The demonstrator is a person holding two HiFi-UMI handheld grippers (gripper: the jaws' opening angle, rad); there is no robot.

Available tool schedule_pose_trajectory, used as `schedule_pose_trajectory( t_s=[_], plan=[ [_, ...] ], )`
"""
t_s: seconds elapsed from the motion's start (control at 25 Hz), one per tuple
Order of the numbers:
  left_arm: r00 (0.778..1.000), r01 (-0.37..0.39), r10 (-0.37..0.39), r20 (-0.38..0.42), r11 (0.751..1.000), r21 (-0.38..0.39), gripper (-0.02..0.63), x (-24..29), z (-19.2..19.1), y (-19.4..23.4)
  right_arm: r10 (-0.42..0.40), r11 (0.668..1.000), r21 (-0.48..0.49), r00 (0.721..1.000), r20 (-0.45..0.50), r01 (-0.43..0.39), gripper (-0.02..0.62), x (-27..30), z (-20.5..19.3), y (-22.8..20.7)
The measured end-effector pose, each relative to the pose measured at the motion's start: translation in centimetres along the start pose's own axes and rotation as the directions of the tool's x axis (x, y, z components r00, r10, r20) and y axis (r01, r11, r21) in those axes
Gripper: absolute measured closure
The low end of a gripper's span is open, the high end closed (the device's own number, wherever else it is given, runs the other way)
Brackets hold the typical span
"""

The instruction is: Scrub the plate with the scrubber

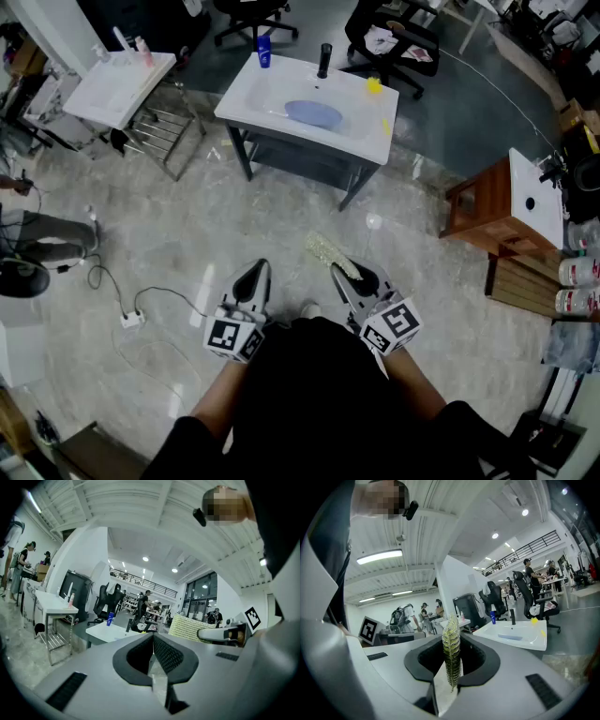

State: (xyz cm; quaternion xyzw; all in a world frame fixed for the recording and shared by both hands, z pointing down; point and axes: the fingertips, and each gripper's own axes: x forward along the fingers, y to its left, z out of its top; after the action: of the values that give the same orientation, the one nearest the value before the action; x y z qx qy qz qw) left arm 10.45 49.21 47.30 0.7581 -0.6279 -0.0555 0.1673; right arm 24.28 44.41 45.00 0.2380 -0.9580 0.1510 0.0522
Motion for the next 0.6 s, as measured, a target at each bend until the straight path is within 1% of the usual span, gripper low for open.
schedule_pose_trajectory(
  t_s=[0.12, 0.24, 0.44, 0.6],
  plan=[
    [1.000, -0.011, 0.011, 0.008, 1.000, 0.006, 0.601, -0.6, -0.4, -0.6, 0.010, 1.000, 0.007, 1.000, 0.014, -0.010, 0.532, -0.7, -0.2, 0.2],
    [1.000, -0.026, 0.026, 0.007, 1.000, 0.007, 0.603, -1.0, -1.0, -1.2, 0.023, 0.998, 0.053, 0.999, 0.028, -0.025, 0.532, -1.6, -0.6, -0.1],
    [0.999, -0.054, 0.054, 0.010, 0.998, 0.026, 0.603, -1.4, -1.3, -2.2, 0.042, 0.995, 0.092, 0.999, 0.018, -0.043, 0.532, -2.7, -1.6, -0.8],
    [0.998, -0.063, 0.064, -0.006, 0.997, 0.049, 0.603, -1.0, -1.8, -2.3, 0.054, 0.994, 0.096, 0.998, 0.011, -0.055, 0.532, -2.9, -2.4, -1.4]
  ],
)
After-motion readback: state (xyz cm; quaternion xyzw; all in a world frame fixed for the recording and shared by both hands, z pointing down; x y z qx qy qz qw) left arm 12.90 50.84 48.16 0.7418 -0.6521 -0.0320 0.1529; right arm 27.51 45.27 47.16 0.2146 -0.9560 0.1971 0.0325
